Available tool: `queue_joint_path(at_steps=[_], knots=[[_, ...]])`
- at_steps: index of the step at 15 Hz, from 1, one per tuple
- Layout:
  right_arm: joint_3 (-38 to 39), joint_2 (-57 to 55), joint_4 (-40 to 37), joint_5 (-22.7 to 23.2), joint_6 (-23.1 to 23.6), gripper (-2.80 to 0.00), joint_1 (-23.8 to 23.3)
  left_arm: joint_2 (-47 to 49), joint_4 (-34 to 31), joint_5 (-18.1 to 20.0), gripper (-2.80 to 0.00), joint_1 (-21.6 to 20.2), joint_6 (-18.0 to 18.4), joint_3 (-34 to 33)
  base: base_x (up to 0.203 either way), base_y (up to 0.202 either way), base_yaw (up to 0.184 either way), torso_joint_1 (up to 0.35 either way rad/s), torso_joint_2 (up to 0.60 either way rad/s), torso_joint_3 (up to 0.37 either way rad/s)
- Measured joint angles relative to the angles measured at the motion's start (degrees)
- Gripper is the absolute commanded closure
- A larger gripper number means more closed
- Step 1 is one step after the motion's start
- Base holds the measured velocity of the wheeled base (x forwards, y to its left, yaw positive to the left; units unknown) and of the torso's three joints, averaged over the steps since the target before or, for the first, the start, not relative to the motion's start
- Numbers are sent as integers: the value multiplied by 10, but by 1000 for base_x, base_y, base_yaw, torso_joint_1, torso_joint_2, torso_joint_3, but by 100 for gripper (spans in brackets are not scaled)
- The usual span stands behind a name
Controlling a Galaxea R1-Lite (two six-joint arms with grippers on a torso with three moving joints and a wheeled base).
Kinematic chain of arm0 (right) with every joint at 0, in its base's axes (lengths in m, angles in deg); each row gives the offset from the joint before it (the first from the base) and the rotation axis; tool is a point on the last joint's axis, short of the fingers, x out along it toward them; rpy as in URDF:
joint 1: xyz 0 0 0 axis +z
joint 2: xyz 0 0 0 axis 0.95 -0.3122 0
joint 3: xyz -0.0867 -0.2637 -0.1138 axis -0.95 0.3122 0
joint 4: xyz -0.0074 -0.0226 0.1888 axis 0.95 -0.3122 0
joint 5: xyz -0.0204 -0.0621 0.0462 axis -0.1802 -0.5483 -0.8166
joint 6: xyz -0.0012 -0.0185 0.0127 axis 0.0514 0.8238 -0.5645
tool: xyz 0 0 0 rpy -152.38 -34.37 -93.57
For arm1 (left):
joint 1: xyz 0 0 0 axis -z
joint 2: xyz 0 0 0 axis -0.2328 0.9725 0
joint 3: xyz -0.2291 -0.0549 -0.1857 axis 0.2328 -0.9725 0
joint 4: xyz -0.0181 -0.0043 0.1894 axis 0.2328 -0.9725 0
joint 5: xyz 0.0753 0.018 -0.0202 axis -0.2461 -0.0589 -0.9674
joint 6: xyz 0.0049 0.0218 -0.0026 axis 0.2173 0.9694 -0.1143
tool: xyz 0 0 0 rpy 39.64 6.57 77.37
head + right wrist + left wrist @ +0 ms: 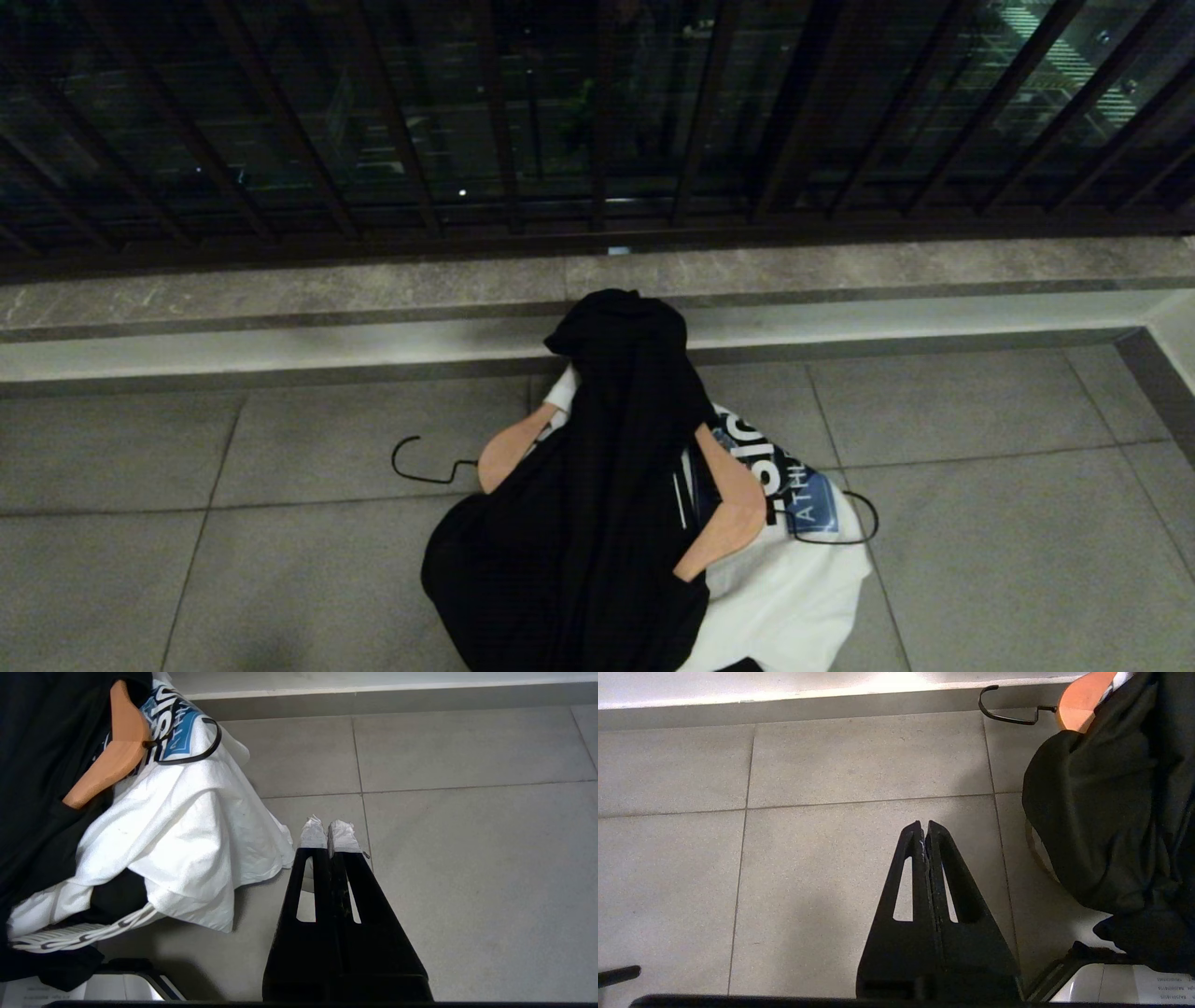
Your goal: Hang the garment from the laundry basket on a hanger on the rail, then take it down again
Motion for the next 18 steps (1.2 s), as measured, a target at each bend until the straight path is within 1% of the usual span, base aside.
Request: queue_joint_path(at_steps=[12, 15, 17, 18], knots=[[0, 0, 0, 0, 0, 0, 0, 0, 0, 0, 0, 0, -1, 0, 0, 0, 0, 0, 0, 0], [0, 0, 0, 0, 0, 0, 0, 0, 0, 0, 0, 0, 7, 0, 0, 0, 0, 0, 0, 0], [0, 0, 0, 0, 0, 0, 0, 1, -8, 3, 0, 0, 8, 15, 0, 0, 0, 0, 0, 0], [0, 0, 0, 0, 0, 0, 0, 5, -8, 5, 0, -1, 9, 39, 0, 0, 0, 0, 0, 0]])
